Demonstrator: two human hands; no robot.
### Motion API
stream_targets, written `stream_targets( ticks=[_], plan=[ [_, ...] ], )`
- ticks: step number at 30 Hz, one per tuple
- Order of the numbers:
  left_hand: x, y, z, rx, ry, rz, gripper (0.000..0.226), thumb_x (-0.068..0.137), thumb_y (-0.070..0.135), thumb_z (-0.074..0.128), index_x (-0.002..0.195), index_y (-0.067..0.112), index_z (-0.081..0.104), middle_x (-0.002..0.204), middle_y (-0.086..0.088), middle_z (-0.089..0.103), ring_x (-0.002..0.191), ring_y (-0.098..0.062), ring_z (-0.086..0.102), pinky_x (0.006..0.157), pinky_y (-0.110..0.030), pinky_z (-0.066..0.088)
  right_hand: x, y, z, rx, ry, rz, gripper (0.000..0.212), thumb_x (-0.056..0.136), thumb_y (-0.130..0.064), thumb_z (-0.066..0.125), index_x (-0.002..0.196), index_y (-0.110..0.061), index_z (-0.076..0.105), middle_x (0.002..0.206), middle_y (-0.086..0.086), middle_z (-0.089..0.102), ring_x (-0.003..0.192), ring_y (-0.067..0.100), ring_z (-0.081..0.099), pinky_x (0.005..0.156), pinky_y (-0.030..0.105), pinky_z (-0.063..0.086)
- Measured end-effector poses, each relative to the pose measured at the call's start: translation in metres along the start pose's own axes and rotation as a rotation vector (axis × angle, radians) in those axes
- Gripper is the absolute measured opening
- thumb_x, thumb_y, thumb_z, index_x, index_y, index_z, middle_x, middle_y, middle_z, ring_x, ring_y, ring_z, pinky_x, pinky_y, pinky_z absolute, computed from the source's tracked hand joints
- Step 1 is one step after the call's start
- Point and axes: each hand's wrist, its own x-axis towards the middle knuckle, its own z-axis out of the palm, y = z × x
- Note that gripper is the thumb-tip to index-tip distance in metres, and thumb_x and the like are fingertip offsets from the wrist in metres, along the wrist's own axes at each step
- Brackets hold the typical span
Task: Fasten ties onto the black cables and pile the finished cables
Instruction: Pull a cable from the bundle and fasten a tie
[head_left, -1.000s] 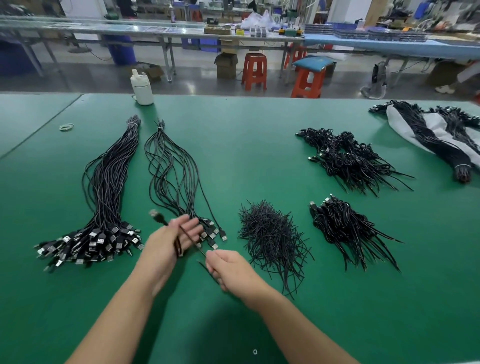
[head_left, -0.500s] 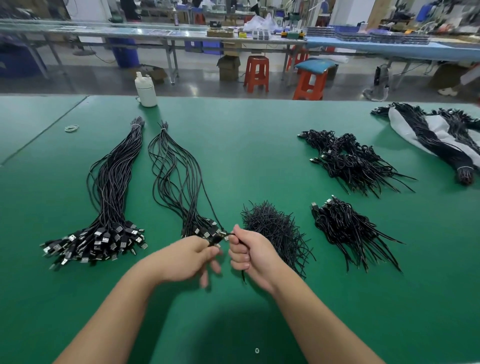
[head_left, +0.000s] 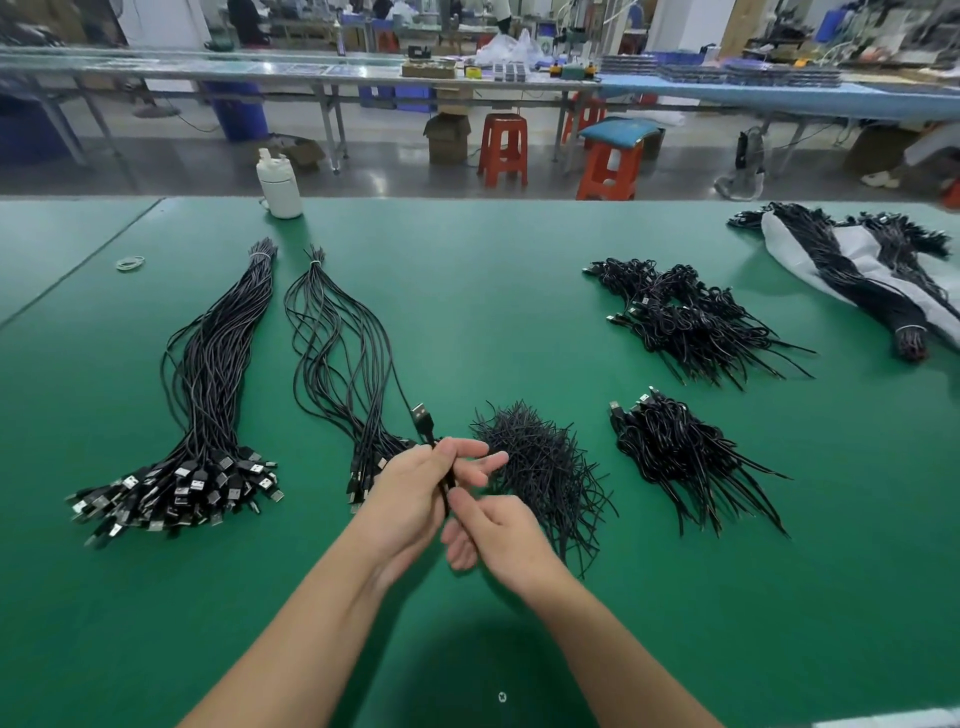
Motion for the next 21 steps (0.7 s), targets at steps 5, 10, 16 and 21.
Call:
stream_targets(
  ticks=[5, 10, 16, 21],
  plan=[
    [-0.003, 0.002, 0.012, -0.174, 0.024, -0.050, 0.030, 0.105, 0.013, 0.039, 0.100, -0.009, 0.058, 0.065, -0.016, 0.062, 0.108, -0.046, 0.065, 0.089, -0.045, 0.058, 0.000, 0.003, -0.017, 0.368, -0.158, 0.024, 0.034, 0.094, -0.022, 0.068, 0.124, -0.009, 0.060, 0.111, 0.010, 0.073, 0.101, 0.027, 0.070, 0.092, 0.045, 0.056],
    [-0.005, 0.001, 0.021, -0.173, -0.052, -0.109, 0.029, 0.096, 0.017, 0.051, 0.088, -0.003, 0.070, 0.071, -0.023, 0.068, 0.105, -0.046, 0.067, 0.078, -0.043, 0.059, -0.002, 0.002, -0.021, 0.445, -0.141, -0.074, 0.032, 0.082, 0.000, 0.077, 0.112, -0.009, 0.070, 0.098, 0.008, 0.072, 0.089, 0.021, 0.067, 0.080, 0.036, 0.060],
    [0.000, 0.016, 0.005, 0.159, -0.307, -0.244, 0.036, 0.101, 0.023, 0.049, 0.104, -0.005, 0.072, 0.114, -0.033, 0.066, 0.111, -0.046, 0.056, 0.098, -0.057, 0.035, -0.006, 0.001, -0.032, 0.347, -0.095, -0.107, 0.039, 0.078, -0.005, 0.082, 0.115, -0.012, 0.070, 0.085, 0.019, 0.069, 0.078, 0.021, 0.059, 0.076, 0.041, 0.052],
    [-0.005, 0.015, 0.008, 0.418, -0.139, -0.284, 0.040, 0.104, 0.023, 0.045, 0.077, 0.012, 0.073, 0.099, -0.025, 0.073, 0.100, -0.037, 0.065, 0.105, -0.058, 0.040, -0.011, 0.003, -0.030, -0.180, 0.036, -0.134, 0.021, 0.080, -0.037, 0.074, 0.088, -0.032, 0.055, 0.081, -0.005, 0.066, 0.073, 0.012, 0.057, 0.077, 0.041, 0.052]
  ],
)
